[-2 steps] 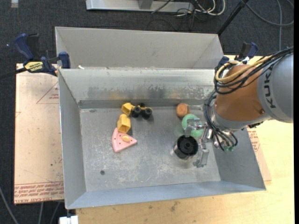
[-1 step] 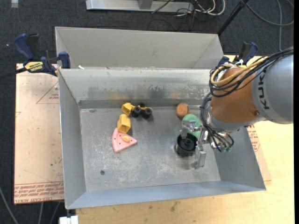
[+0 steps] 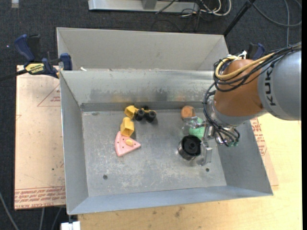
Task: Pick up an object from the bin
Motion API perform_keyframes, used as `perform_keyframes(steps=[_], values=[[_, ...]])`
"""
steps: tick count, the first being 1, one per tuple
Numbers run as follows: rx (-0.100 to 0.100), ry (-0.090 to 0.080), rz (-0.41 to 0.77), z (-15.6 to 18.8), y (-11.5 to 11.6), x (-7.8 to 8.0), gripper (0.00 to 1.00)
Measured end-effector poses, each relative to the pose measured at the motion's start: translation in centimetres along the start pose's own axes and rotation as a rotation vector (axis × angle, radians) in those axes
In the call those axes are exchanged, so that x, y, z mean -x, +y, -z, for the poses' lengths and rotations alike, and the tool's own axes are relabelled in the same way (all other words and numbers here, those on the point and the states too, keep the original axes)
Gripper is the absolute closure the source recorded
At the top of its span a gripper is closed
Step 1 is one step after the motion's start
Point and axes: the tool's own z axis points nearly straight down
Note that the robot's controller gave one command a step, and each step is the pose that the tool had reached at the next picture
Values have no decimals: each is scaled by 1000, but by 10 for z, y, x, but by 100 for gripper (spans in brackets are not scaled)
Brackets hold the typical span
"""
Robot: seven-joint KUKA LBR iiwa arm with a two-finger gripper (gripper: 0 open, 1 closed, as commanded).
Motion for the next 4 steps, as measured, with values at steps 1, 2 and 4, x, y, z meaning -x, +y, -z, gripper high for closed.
perform_keyframes(steps=[1,2,4], values=[[1,1,-23,-36,-5,0,0],[1,1,-35,-35,-11,-1,100],[1,3,-34,-32,-10,-2,100]])
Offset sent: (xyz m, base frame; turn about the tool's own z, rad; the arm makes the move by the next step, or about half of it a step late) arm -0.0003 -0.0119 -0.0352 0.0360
